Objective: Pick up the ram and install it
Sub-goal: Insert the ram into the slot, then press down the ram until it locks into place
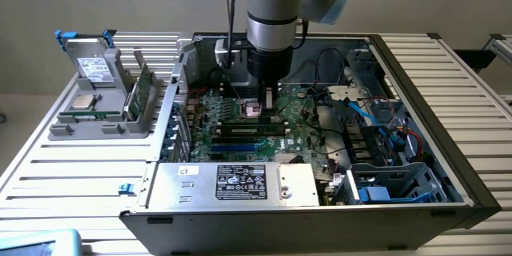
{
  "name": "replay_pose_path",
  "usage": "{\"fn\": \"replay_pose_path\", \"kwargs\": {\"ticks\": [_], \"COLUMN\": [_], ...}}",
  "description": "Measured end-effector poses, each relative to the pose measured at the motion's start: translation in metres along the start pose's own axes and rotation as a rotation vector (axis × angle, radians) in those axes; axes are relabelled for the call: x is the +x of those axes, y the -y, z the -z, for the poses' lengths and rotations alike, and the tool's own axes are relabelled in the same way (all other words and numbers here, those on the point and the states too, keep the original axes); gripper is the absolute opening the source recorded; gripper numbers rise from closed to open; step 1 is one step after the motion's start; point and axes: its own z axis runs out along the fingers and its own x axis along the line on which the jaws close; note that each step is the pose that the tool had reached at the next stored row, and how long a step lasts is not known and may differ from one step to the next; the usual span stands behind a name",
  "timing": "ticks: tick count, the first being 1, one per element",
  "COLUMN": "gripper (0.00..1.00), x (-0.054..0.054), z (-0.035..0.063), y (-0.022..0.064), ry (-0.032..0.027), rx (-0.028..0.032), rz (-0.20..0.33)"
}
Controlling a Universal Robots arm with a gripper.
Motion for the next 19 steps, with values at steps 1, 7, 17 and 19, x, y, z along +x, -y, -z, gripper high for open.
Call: {"fn": "replay_pose_path", "kwargs": {"ticks": [1,7,17,19], "gripper": [0.21,0.21,0.21,0.21], "x": [0.0,0.0,0.0,0.0], "z": [0.004,0.0142,0.0143,0.0143], "y": [0.0021,0.0173,0.0184,0.0184], "ry": [0.0001,-0.0001,-0.0002,-0.0003], "rx": [-0.0005,-0.013,-0.0193,-0.0193], "rz": [0.0,0.001,0.001,0.001]}}
